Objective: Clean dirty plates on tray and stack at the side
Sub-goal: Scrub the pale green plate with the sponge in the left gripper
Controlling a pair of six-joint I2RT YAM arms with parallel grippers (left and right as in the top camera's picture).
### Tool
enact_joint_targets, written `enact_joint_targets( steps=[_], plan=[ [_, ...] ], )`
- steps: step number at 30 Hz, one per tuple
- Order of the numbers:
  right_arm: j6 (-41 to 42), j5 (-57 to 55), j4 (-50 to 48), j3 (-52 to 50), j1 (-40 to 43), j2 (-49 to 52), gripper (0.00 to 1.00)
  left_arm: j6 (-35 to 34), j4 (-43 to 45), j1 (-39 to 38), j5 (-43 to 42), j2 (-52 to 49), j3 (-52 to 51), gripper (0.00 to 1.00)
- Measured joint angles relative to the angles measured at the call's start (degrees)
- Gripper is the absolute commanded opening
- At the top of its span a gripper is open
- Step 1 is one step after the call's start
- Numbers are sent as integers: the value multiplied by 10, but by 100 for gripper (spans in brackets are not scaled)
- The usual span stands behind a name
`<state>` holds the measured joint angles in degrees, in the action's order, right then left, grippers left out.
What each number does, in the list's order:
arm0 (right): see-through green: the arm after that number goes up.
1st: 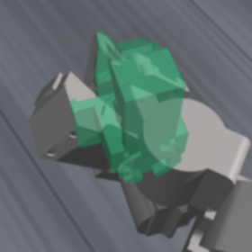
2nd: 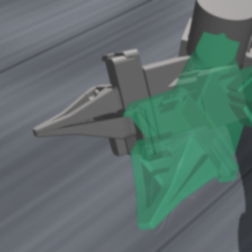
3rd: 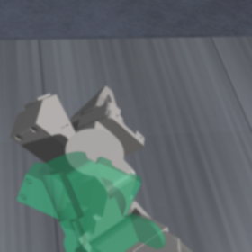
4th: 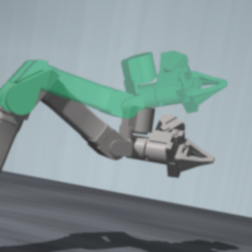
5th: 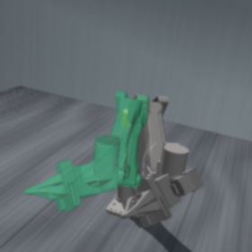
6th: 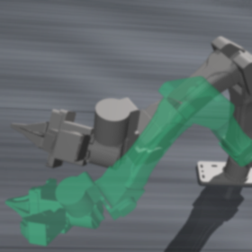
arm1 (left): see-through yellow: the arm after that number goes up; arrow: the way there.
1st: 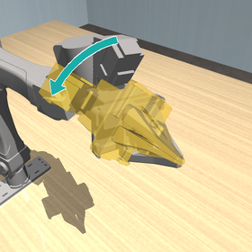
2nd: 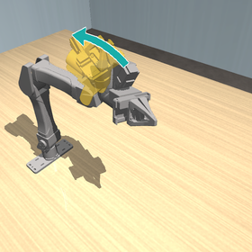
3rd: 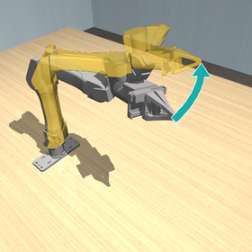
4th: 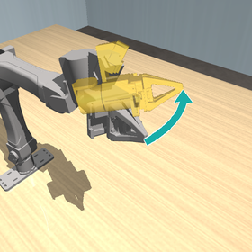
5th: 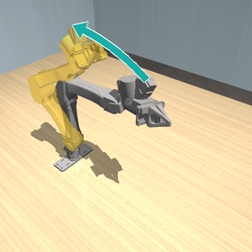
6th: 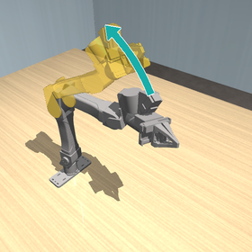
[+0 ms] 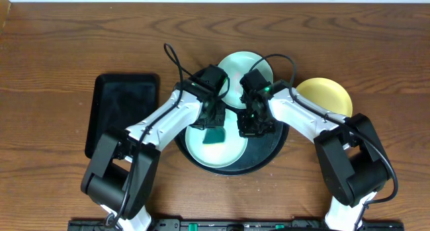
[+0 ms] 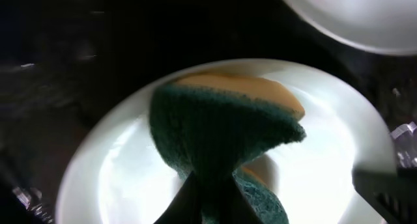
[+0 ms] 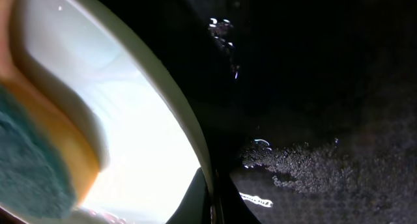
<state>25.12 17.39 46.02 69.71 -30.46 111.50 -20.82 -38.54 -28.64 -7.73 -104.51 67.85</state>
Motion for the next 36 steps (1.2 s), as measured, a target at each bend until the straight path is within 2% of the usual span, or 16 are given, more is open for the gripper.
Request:
enact_joint_targets(
  steps=[4,9,15,19,26,30,36],
  plan=[
    [1,5,-2,0,0,1,1,1,-12,23,26,0,0,7],
    [1,6,-3,0,0,2,1,-4,-78,47,40,2,1,8],
    [1,5,-3,0,0,2,1,-12,-110,47,-12,2,2,7],
    [1,2,-4,1,0,2,1,-15,-100,39,-64,1,1,8],
    [1,1,-4,1,0,2,1,-16,-3,29,-89,0,0,7],
    [1,1,-4,1,0,2,1,-14,-26,31,-47,0,4,7],
    [0,1,-4,1,0,2,1,-10,-95,48,70,33,59,8]
  ],
)
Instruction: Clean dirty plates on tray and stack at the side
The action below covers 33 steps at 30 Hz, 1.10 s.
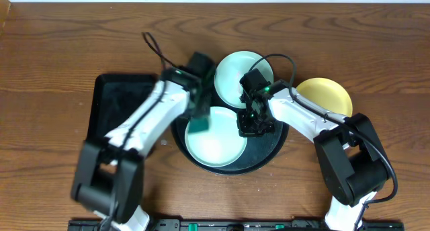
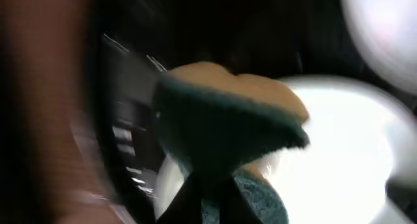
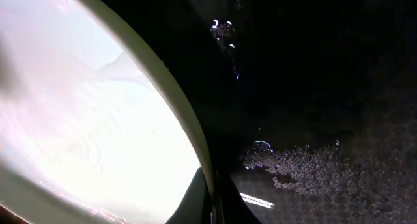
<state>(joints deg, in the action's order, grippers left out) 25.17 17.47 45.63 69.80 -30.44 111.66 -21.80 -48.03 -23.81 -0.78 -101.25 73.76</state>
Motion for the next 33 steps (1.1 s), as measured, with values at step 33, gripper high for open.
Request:
enact_joint_targets(
  steps=[33],
  plan=[
    [-106,-466,-3,5,-155,-255,1,9,-63,204,70,150,44,7]
  ],
)
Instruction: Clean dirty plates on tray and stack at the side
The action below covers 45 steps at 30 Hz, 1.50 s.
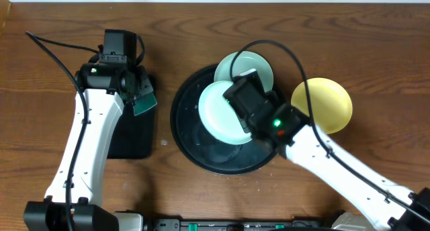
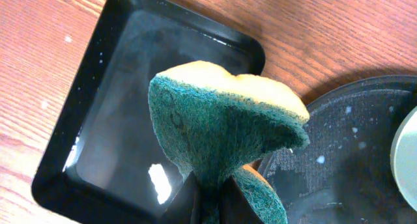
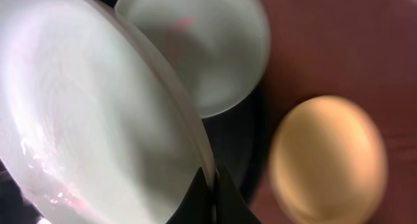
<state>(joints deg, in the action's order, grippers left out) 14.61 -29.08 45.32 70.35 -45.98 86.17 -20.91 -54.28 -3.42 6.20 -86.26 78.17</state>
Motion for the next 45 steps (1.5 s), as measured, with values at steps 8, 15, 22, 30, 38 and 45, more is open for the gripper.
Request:
enact_joint_targets(
  steps=[8,15,22,30,38,45],
  plan=[
    [-49,-212,-22,0,-92,-4,1,0,-10,0,0,0,0,8],
    [-91,-375,-88,0,-143,-4,1,0,-10,0,0,0,0,8],
    [-146,-431,-130,0,-156,-5,1,0,-10,0,0,0,0,8],
    [-71,-259,-26,3,-139,-8,1,0,-10,0,0,0,0,7],
    [19,57,1,3,5,-9,1,0,-10,0,0,0,0,7],
    [34,247,8,3,188,-58,1,0,-10,0,-2,0,0,7]
  ],
)
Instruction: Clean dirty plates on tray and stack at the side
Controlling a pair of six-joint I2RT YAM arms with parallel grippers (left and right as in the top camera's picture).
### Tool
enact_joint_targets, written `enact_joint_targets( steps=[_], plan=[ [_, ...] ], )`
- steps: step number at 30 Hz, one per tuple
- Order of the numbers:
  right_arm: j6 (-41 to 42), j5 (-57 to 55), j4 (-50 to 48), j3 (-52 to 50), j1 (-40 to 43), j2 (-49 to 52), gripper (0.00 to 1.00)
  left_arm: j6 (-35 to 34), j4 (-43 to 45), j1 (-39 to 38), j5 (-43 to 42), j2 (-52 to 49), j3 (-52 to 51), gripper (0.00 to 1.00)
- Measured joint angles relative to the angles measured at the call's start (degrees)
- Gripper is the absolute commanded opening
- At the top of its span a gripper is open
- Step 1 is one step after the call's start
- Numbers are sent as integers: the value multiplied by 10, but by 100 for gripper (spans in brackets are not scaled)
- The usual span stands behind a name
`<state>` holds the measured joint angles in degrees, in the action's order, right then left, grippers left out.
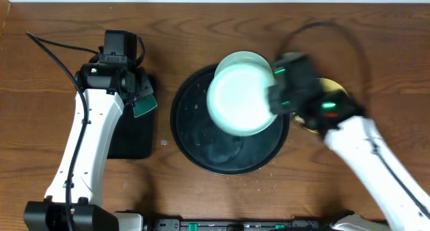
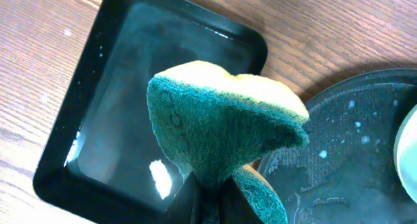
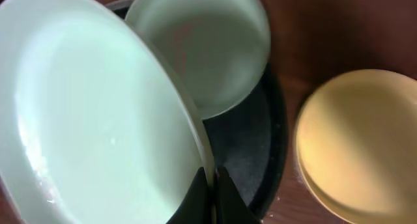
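My right gripper [image 3: 212, 175] is shut on the rim of a white plate [image 3: 98, 120], held tilted above the round black tray [image 1: 201, 147]. In the overhead view the held plate [image 1: 240, 102] covers most of a second pale plate [image 3: 208, 48] lying at the tray's back. A yellow plate [image 3: 358, 139] lies on the table right of the tray, mostly under my right arm from overhead. My left gripper [image 2: 208, 185] is shut on a green and yellow sponge [image 2: 221, 129], held over the right edge of a rectangular black tray [image 1: 124, 140].
Water drops speckle the round tray's floor [image 2: 339, 152]. The rectangular tray [image 2: 117, 107] holds a shallow film of water. Cables run from both arms over the wooden table [image 1: 40, 164].
My right gripper has carried the white plate to the right; it now hangs over the tray's back right, nearer the yellow plate. The left gripper and sponge have hardly moved.
The sponge in my left gripper first lay on the white plate in the round tray, with my right gripper holding the plate's rim. Then the sponge was at the plate's left edge. Later it was over the rectangular tray and the plate was lifted, now further right.
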<state>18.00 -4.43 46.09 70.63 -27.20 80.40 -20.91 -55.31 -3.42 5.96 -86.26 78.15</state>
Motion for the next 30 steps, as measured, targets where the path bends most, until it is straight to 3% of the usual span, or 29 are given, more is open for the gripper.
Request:
enact_joint_targets(
  steps=[6,12,17,25,30],
  plan=[
    [2,52,64,1,220,-57,1,0,0,0,-2,0,0,7],
    [-46,48,74,1,359,-19,1,0,1,0,-6,0,0,7],
    [-82,44,75,1,408,46,1,0,1,0,-7,0,0,7],
    [-100,38,60,1,420,147,2,0,2,0,-7,0,0,7],
    [-103,40,55,1,420,180,18,0,4,0,-7,0,0,7]
  ],
)
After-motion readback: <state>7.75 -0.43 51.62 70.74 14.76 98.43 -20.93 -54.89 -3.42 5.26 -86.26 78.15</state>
